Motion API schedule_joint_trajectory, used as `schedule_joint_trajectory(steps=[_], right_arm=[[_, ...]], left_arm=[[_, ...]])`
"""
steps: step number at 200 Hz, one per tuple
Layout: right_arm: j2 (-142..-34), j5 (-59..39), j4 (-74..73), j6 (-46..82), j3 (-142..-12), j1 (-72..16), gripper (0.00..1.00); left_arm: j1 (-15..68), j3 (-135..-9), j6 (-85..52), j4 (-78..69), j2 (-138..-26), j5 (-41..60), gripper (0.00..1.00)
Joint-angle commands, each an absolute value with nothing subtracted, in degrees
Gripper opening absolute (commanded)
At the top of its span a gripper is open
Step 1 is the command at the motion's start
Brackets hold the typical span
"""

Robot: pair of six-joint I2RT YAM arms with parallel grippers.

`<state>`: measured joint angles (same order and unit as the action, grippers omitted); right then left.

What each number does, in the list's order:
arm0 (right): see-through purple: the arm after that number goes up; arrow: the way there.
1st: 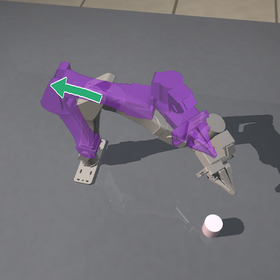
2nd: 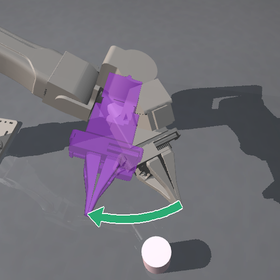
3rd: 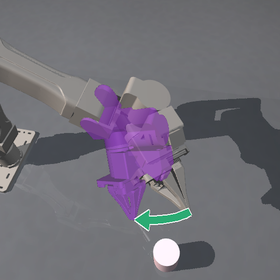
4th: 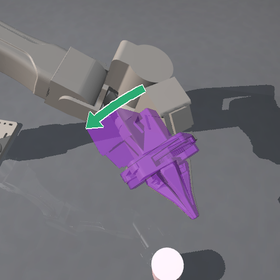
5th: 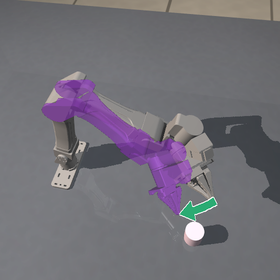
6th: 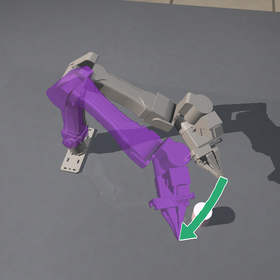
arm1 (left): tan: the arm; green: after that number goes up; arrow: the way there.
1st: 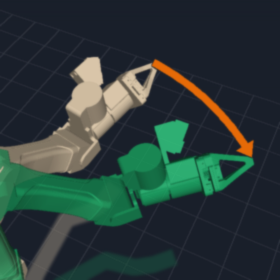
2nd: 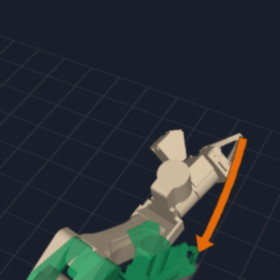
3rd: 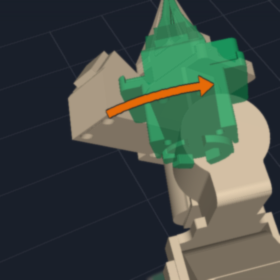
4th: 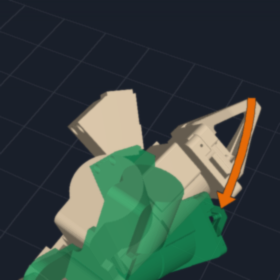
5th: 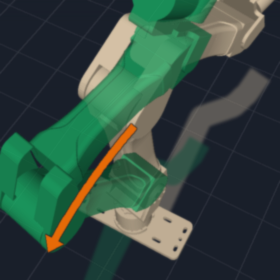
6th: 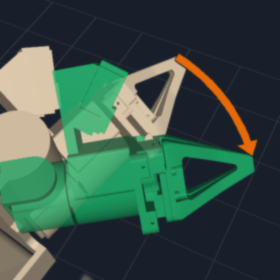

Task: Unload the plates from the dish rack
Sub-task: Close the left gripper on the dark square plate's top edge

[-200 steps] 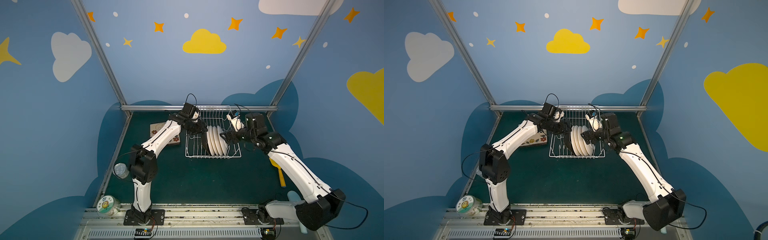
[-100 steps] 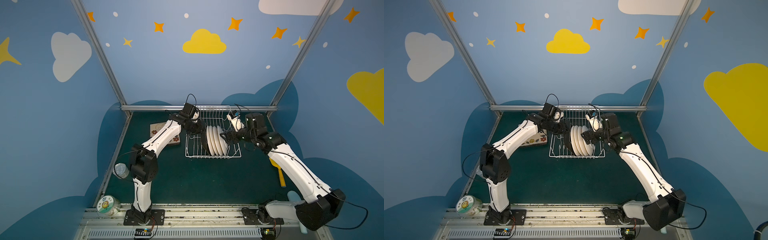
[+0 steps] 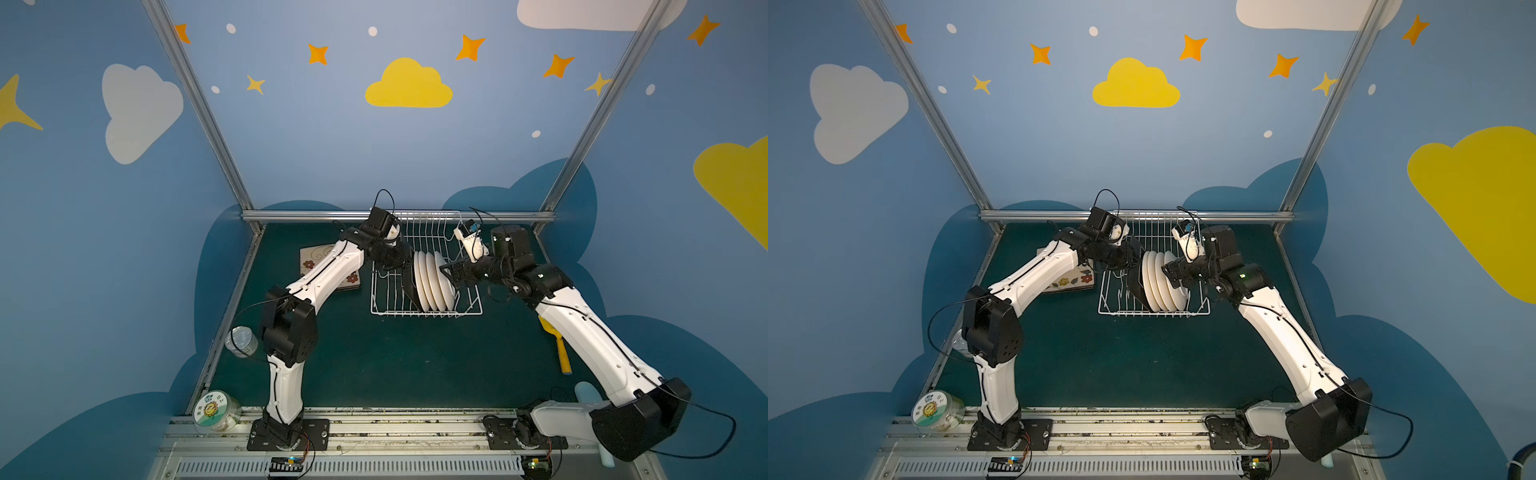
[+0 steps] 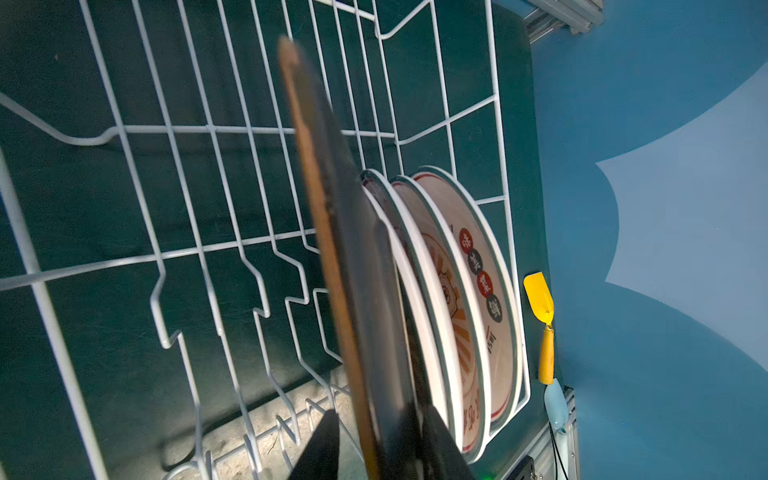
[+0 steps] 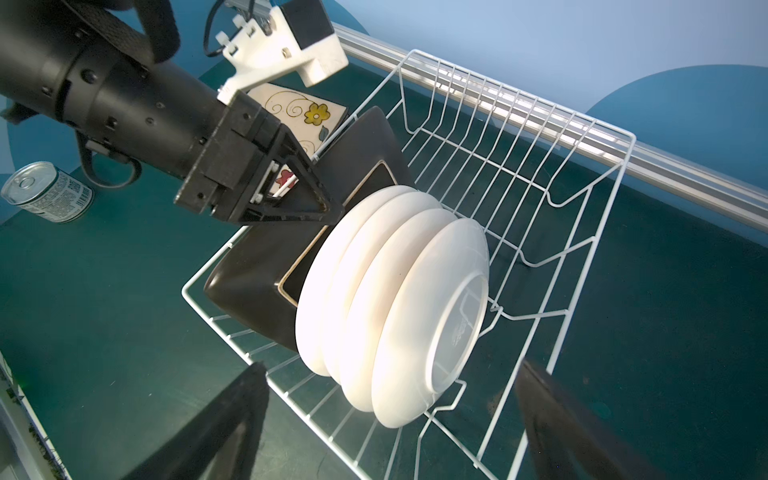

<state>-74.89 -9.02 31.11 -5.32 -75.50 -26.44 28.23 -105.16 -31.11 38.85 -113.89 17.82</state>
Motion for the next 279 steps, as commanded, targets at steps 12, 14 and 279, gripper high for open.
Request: schedule_joint_trajectory(steps=[12,14,279], right_arm=[[-74.1,-9.0,29.8,-4.5,-75.1,-26.2,0.92],[-74.0,-9.0,29.9,-4.5,-75.1,-26.2,0.92],[-74.1,-8.5,28.1,-4.5,-75.5,-26.3,0.92]], left_arm=[[28.2,-104.9,-29.9,42.9,-116.9,15.4,0.34],[28.3,-104.9,-29.9,42.9,-116.9,15.5,0.34],[28.7,-113.2,-34.4,42.8,-111.0,19.3,0.03]])
